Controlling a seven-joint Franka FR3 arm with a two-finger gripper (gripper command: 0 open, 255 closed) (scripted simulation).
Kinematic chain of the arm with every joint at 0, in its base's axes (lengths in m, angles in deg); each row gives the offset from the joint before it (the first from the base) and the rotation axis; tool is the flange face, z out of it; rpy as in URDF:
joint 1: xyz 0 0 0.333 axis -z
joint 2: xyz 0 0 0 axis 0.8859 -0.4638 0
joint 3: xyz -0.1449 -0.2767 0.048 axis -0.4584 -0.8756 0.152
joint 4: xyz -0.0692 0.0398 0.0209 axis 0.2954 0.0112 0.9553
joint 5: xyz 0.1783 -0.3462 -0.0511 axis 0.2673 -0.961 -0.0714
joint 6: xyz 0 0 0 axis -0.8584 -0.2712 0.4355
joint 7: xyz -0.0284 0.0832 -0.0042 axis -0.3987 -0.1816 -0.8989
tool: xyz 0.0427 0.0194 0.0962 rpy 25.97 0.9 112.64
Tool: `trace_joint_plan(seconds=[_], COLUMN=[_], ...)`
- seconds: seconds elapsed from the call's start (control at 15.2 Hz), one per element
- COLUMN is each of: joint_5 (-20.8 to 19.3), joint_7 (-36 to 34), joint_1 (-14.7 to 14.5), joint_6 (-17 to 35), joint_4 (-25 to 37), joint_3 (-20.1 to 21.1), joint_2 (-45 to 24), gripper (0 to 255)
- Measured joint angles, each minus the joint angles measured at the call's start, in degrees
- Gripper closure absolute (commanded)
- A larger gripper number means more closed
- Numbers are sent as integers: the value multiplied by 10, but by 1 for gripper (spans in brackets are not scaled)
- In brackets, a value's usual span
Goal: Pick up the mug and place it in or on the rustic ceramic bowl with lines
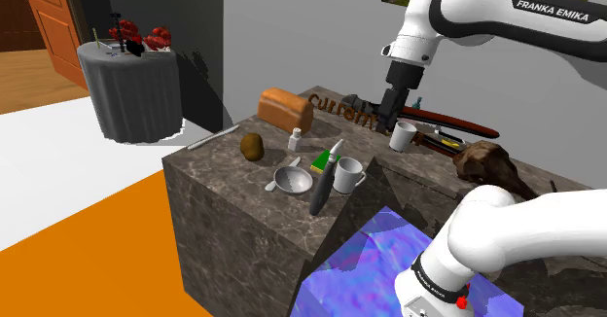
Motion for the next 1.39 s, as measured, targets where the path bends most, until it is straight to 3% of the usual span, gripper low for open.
trace_joint_plan(seconds=[0.26,0.92,1.39], joint_5=[-14,-59,-79], joint_7=[17,77,117], joint_1=[7,33,49], joint_6=[37,247,387], joint_4=[-30,-135,-155], joint_3=[-11,-51,-85], joint_2=[-4,-90,-192], gripper=[0,0,0])
